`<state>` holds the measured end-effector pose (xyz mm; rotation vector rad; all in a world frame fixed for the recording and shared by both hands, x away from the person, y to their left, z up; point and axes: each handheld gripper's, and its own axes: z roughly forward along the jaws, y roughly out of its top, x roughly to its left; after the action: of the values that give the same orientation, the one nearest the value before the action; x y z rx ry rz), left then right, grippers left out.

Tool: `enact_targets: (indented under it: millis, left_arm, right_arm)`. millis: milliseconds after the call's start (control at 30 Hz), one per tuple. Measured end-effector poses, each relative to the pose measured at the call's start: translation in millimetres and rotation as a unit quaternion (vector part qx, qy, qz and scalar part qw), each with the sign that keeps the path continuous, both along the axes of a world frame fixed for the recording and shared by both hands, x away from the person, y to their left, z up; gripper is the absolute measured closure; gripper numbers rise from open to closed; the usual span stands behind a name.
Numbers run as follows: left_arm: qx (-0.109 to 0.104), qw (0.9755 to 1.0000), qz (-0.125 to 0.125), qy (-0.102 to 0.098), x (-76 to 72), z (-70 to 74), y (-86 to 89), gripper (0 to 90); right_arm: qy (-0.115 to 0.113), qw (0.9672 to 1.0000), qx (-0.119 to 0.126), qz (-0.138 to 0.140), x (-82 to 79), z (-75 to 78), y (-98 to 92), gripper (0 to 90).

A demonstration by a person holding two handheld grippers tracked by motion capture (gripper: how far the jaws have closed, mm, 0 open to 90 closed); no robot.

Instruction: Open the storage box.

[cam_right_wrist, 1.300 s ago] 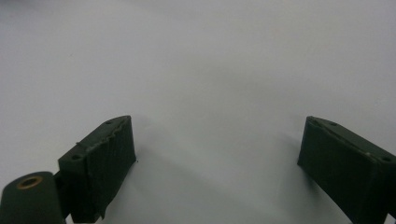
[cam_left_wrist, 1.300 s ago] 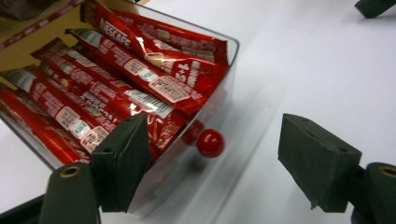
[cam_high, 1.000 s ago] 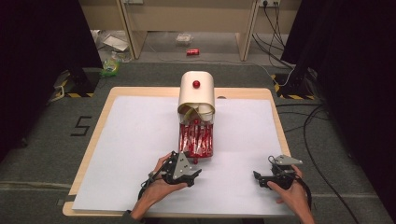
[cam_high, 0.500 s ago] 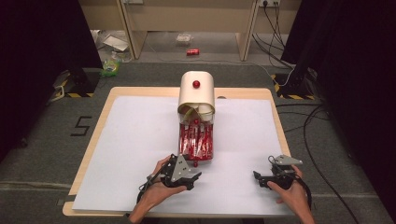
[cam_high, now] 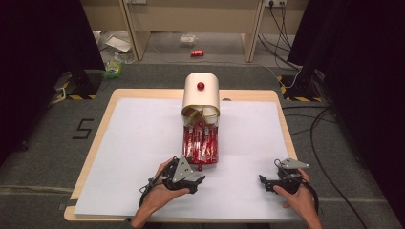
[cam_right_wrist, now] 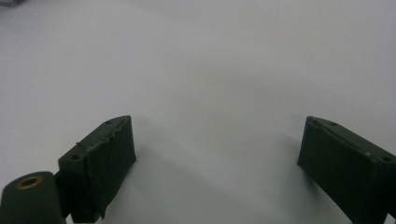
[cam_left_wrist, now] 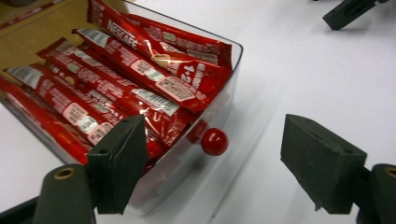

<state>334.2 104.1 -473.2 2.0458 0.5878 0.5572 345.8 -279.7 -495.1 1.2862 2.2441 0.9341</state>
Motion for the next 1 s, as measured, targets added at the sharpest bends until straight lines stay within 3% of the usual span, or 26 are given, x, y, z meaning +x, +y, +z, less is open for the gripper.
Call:
enact_targets:
  millis: [200,733,767,1000]
  left_arm:
    - [-0.021,0.9998,0.007,0.000,1.6,6.3,4.0,20.0]
    - [-0.033,0.9986,0.037,-0.020,12.4,17.1,-1.6,15.7]
    - [-0.038,0.9979,0.047,-0.026,14.9,18.5,-3.1,15.7]
    - [-0.053,0.9966,0.057,-0.027,23.0,22.2,-5.1,15.3]
  right_arm:
    - [0.000,1.0000,0.000,0.000,0.0,0.0,0.0,11.0]
    - [0.000,1.0000,0.001,0.000,0.0,0.0,-0.1,10.9]
    - [0.000,1.0000,0.001,0.000,0.0,-0.1,-0.1,10.9]
    - [0.000,1.0000,0.000,0.000,-0.1,0.0,-0.1,10.9]
